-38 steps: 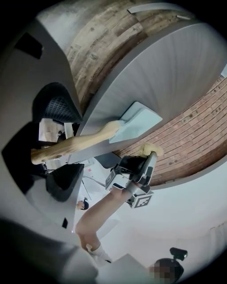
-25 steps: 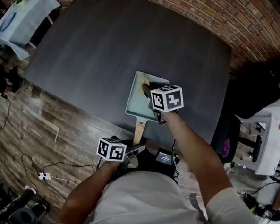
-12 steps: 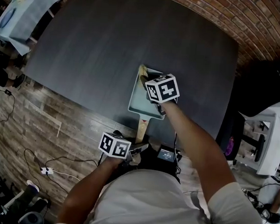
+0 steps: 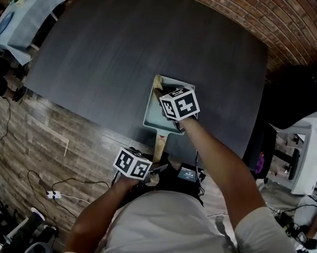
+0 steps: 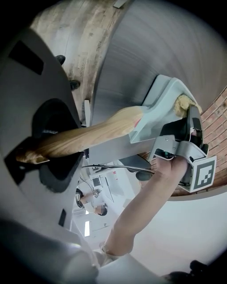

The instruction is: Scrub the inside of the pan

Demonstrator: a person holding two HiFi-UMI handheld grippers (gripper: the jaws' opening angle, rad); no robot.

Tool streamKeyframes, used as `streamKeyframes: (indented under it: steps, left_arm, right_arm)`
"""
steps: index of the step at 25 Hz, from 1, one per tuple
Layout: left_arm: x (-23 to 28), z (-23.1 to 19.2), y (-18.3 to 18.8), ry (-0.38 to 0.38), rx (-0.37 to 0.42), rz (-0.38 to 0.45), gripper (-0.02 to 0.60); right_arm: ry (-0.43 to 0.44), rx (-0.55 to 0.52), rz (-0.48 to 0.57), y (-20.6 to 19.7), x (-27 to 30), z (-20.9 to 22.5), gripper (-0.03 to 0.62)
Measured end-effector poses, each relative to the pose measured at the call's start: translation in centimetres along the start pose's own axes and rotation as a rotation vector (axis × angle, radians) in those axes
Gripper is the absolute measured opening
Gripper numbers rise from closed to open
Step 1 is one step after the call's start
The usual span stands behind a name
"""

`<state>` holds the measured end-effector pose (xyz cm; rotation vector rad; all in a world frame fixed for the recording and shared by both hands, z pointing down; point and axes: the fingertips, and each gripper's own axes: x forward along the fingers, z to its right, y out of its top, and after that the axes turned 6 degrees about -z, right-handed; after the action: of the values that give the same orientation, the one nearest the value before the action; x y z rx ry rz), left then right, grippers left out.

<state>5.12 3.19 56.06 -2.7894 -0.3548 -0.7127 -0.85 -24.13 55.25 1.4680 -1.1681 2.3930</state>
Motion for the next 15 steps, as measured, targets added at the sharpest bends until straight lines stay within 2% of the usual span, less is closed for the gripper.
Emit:
streamKeyframes:
  steps: [15]
  left_arm:
    - [0.5, 0.2, 0.3, -0.001, 0.028, -0.039, 0.114]
  right_arm:
    - [0.107, -0.034, -0.043, -3.2, -0.3, -4.7, 0.055]
